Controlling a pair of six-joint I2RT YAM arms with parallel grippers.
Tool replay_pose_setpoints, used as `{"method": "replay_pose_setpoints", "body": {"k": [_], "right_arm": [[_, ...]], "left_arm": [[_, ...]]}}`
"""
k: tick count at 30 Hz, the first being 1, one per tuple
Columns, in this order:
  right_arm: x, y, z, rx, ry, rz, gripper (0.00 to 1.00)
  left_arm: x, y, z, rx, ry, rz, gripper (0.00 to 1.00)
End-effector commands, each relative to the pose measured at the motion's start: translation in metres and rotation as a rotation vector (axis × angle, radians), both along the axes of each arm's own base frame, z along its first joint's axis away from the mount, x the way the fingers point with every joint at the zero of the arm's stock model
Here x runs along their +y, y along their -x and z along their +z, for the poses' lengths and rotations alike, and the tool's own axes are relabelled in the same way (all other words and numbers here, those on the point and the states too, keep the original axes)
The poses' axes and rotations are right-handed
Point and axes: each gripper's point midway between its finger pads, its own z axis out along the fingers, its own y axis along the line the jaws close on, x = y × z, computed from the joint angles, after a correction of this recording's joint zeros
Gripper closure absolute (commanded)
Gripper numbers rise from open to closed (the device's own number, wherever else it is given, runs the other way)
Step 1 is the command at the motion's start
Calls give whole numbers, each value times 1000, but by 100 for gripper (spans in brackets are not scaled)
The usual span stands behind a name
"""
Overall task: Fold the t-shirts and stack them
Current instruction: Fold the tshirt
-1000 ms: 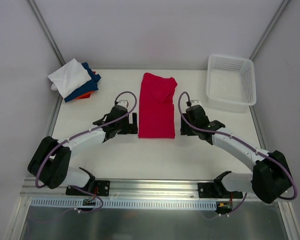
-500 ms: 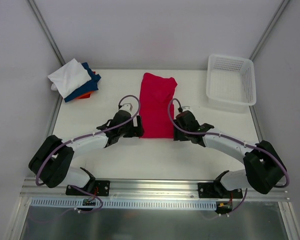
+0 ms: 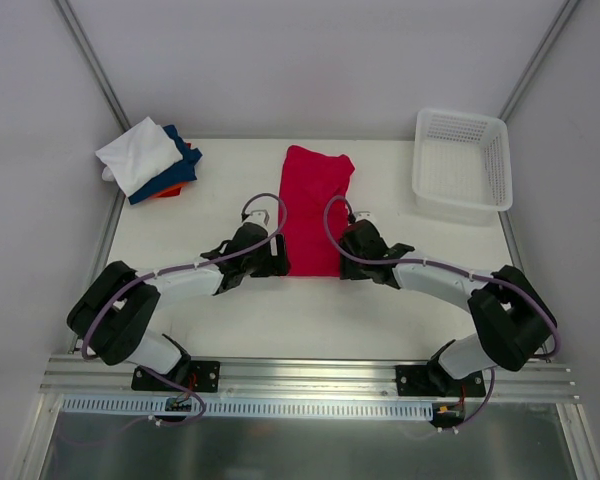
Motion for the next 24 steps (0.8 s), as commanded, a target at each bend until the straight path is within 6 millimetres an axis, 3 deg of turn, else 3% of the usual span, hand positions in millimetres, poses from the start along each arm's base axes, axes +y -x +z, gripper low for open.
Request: {"method": "replay_pose_setpoints", "body": {"k": [1,7,19,24], "right_arm": [[17,-12,13,-34,-50,2,56],[18,-12,9,-29,-51,1,67],[19,-11,5,-22,-48,4,73],[20,-11,3,-20,-46,5,73]], "left_arm": [[-15,-5,6,-17,39,-14,19],[-19,-4,2,-12,40,-17,33],[-24,4,2,-5,49,-20,59],[-27,6,-1,1,46,-23,64]]}}
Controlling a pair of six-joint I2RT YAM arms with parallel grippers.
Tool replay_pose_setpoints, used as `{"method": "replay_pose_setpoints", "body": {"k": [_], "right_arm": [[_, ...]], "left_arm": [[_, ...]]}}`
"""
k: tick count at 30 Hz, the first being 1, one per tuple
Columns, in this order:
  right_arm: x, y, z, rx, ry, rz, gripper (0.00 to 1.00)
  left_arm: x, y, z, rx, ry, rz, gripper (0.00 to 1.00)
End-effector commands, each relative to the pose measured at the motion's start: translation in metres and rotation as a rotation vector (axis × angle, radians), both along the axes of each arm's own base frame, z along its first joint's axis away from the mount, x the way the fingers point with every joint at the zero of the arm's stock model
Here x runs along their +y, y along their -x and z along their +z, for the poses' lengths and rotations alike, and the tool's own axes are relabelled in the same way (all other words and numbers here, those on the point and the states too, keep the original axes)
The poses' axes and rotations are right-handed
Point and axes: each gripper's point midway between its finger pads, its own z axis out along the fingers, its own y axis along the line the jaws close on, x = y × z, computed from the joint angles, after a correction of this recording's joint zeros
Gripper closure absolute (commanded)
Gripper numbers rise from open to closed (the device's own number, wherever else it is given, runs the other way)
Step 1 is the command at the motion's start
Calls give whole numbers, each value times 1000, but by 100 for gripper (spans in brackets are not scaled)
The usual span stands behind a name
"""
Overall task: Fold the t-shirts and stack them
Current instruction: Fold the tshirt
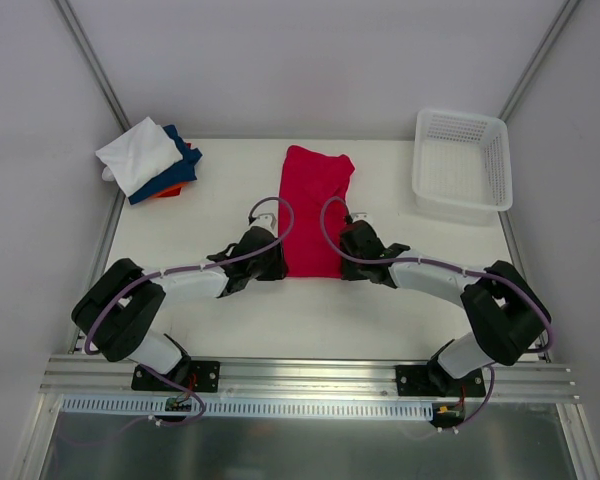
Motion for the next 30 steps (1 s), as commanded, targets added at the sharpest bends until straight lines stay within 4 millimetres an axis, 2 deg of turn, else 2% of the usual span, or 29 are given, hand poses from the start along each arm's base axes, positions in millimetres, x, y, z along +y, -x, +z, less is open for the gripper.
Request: {"method": "replay_pose_setpoints", "body": {"k": [1,4,10,14,17,18,21,24,30], "right_arm": [[13,-10,10,-35,-39,-5,73],[14,-10,7,-29,-39,-3,73],[14,-9,1,-18,-31,-2,80],[14,-8,-2,-13,-27,0,81],[13,-6,-5,-9,-26,-4,85],[13,-6,-6,-8,-27,-5,88],[12,-4,-9,-4,-25,-8,94],[10,-2,-10,-4,-23,-12,100],[9,6,-6,-13,-23,-6,99]], "left_arm": [[-10,-3,6,-9,31,5,64],[-10,-1,3,-3,24,3,64],[-12,-1,-3,10,13,6,74],[-16,0,-8,21,9,-1,76],[-20,0,-11,28,7,-8,83],[-21,-1,-12,29,6,-10,89],[-23,1,-16,36,-2,-16,99],[-26,3,-18,40,-4,-20,100],[-29,17,-14,39,-7,-40,100]]}}
